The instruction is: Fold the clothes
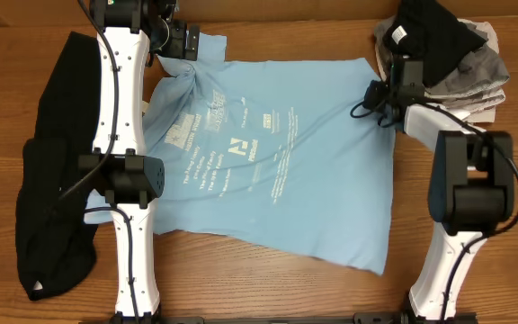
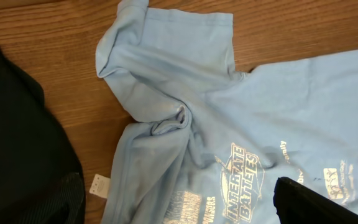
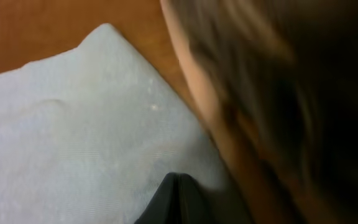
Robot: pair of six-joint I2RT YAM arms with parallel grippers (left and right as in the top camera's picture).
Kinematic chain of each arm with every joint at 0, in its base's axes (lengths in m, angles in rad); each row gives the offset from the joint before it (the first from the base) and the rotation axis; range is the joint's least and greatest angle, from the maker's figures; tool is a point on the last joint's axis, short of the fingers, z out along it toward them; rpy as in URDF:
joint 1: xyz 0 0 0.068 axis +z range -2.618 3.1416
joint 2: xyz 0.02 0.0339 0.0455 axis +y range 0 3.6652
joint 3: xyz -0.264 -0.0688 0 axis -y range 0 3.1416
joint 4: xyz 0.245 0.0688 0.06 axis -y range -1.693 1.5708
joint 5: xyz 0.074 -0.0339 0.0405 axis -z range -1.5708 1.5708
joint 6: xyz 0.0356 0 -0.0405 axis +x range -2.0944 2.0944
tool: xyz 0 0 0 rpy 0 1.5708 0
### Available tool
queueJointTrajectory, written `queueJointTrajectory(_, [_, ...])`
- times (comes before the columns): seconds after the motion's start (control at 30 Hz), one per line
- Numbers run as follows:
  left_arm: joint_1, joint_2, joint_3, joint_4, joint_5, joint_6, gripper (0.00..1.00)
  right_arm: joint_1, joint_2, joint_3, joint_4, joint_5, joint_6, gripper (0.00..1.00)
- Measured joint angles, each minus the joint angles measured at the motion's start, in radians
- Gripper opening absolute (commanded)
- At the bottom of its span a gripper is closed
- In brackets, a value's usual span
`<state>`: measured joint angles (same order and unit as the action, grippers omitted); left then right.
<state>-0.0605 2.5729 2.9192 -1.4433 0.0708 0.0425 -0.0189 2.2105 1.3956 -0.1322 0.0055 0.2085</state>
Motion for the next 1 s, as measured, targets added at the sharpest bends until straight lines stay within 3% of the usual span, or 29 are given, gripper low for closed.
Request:
queueJointTrajectory(0.2, [0.000, 0.000, 0.000, 0.037, -0.039, 0.000, 1.00, 0.000, 0.048, 0.123, -0.116, 0.011, 0.000, 0.05])
queueJointTrajectory(0.4, [0.000, 0.000, 0.001, 0.037, -0.108, 0.000, 1.00, 0.001, 0.086, 0.323, -0.465, 0.002, -0.021, 0.25])
queueJointTrajectory(0.63, [0.000, -0.082, 0.034, -0.062, -0.158, 0.000, 1.00, -0.001, 0.074, 0.584, -0.922, -0.056, -0.032, 0.55])
queueJointTrajectory(0.73, [0.000, -0.180, 0.041, -0.108, -0.161, 0.000, 1.00, 0.000, 0.000, 0.700, -1.082, -0.097, -0.036, 0.71])
queueJointTrajectory(1.0, [0.000, -0.453, 0.087, -0.241, -0.142, -0.011, 1.00, 0.023, -0.379, 0.900, -1.337, -0.142, -0.050, 0.86])
